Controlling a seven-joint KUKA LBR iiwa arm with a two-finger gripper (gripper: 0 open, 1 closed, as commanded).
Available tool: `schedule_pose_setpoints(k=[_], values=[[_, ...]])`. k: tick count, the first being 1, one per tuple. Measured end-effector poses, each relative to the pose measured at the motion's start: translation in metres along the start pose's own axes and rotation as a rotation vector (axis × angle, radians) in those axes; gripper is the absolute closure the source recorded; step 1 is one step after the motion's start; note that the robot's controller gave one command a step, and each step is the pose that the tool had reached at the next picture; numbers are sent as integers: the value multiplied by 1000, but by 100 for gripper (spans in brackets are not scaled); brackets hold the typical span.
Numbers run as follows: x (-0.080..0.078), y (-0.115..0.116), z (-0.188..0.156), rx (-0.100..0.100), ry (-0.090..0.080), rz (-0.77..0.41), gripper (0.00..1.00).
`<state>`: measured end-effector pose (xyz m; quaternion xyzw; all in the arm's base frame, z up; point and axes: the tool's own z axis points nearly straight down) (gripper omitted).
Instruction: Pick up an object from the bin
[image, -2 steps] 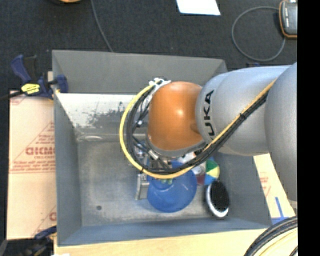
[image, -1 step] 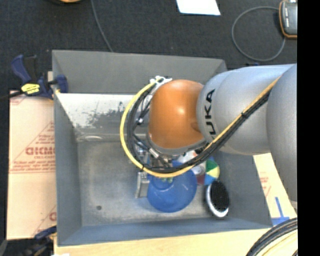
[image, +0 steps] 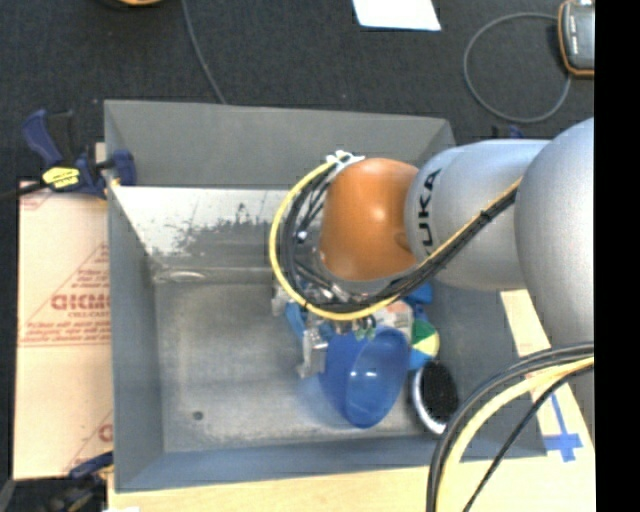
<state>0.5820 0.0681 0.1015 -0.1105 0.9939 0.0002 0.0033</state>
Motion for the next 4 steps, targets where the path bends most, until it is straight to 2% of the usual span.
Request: schedule_pose_setpoints(k=[1,2,3,4], values=[[-34,34,30,-3,-1,262,0],[-25,43,30,1,-2,-420,0],[-2,-3,5,-2,-2,-94,0],[48,73,26,-1,-3,-885,100]])
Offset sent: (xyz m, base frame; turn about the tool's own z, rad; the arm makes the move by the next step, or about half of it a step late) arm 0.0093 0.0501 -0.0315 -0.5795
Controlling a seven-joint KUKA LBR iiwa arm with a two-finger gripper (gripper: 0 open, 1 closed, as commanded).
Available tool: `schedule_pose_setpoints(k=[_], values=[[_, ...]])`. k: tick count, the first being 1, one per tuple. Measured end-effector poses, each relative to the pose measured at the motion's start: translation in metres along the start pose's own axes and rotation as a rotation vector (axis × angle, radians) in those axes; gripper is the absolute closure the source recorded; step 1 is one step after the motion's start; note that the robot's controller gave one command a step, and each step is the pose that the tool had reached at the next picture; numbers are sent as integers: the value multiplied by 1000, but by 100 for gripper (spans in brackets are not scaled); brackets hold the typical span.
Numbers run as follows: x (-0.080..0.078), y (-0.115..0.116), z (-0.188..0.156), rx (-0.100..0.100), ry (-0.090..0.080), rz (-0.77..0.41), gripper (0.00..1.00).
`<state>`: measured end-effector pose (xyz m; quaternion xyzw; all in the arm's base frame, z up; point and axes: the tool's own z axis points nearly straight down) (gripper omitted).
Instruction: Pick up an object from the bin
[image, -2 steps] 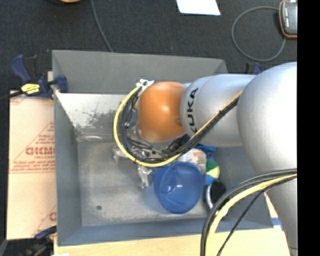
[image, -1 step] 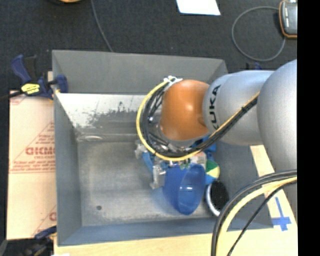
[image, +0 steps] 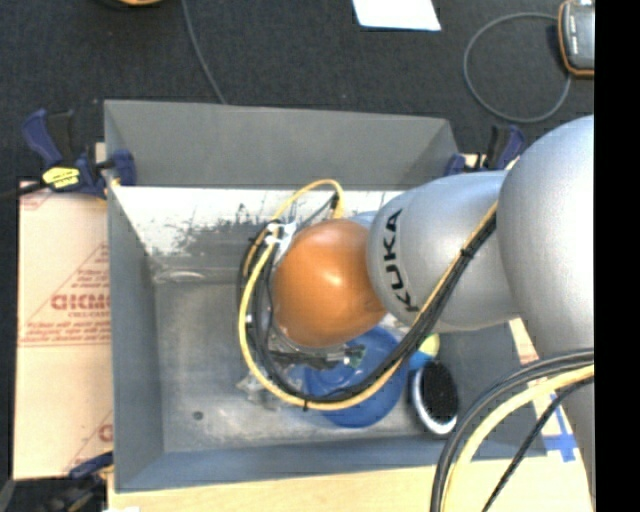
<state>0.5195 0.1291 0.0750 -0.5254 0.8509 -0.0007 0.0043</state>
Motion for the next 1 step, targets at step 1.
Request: schedule_pose_setpoints(k=[1], values=[[-8,20,4,-1,-1,-81,100]])
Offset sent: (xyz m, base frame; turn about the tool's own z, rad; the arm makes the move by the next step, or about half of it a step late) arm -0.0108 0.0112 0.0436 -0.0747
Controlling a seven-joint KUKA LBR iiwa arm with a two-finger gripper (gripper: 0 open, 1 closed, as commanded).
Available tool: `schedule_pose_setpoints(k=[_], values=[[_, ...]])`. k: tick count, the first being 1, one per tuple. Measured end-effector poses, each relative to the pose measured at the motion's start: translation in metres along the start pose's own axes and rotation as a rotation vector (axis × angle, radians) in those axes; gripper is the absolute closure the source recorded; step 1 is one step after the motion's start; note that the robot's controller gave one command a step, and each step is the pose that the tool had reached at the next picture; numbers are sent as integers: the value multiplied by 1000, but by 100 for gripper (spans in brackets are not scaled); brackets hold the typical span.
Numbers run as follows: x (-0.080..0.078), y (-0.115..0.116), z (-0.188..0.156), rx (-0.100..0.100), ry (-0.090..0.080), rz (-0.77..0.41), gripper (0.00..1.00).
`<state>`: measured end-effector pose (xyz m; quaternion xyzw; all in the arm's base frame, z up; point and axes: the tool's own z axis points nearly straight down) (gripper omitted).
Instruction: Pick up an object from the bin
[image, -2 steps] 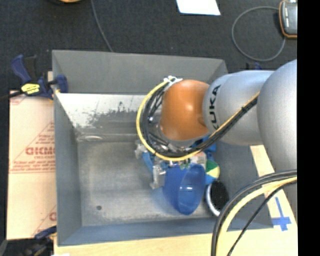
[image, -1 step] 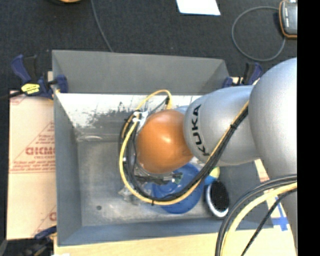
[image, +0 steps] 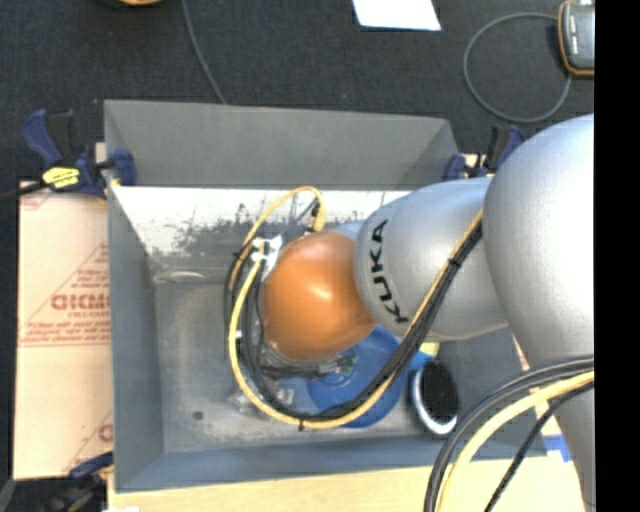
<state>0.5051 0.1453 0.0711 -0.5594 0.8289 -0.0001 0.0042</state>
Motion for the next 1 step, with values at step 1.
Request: schedule_pose_setpoints(k=[1], values=[[2,-2,-21,-3,2,7,100]])
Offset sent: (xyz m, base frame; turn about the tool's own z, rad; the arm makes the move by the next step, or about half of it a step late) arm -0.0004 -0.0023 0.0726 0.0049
